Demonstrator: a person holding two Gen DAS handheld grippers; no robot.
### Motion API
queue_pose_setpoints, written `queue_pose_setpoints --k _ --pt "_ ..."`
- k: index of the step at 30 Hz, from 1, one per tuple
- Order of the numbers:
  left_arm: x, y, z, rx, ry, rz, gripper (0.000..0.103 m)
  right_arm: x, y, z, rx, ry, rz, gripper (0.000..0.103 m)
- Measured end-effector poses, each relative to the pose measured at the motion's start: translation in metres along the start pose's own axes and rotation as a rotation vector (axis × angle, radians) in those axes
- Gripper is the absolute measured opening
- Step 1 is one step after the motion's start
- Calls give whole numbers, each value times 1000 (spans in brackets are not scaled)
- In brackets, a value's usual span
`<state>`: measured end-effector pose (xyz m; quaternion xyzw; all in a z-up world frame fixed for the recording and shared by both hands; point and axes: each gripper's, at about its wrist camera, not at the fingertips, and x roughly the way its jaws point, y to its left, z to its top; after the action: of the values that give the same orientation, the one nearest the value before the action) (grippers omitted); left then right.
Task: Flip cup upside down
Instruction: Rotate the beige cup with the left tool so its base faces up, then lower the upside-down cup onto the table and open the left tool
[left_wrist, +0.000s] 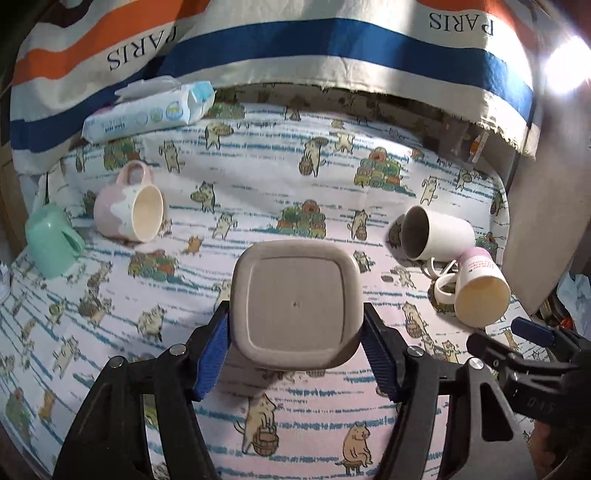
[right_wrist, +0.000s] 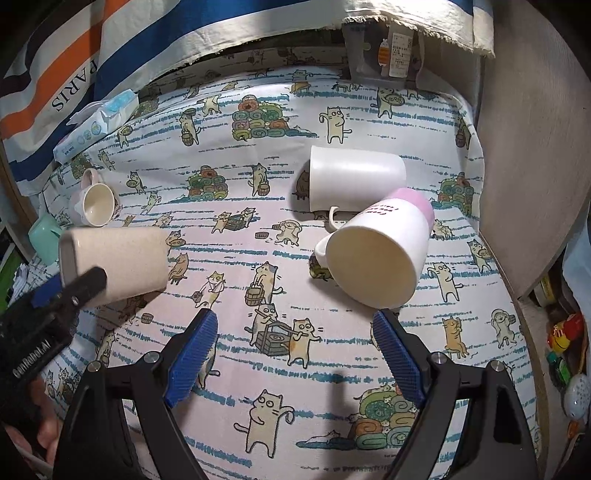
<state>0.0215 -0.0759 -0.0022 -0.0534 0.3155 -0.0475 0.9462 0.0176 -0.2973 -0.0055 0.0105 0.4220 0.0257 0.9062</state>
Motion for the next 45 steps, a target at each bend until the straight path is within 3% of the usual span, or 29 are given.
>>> queue_pose_setpoints --k 12,19,26,36,38,39,45 --pt "4 8 32 6 -32 -28 65 -1 -9 -3 28 6 -32 87" --pt "34 9 51 -1 -24 -88 65 -3 -9 -5 35 -7 -31 87" --pt "54 8 51 45 -40 -41 65 -3 -14 -6 59 1 -41 87" --pt "50 6 37 104 -50 -19 66 3 -6 -5 45 8 -33 87" --pt "46 3 35 130 -67 3 81 3 -2 -4 37 8 -27 87" --pt "42 1 33 143 -91 16 84 3 -1 -4 35 7 -26 87" --pt "27 -3 36 172 -137 2 86 2 1 -3 29 5 -28 87"
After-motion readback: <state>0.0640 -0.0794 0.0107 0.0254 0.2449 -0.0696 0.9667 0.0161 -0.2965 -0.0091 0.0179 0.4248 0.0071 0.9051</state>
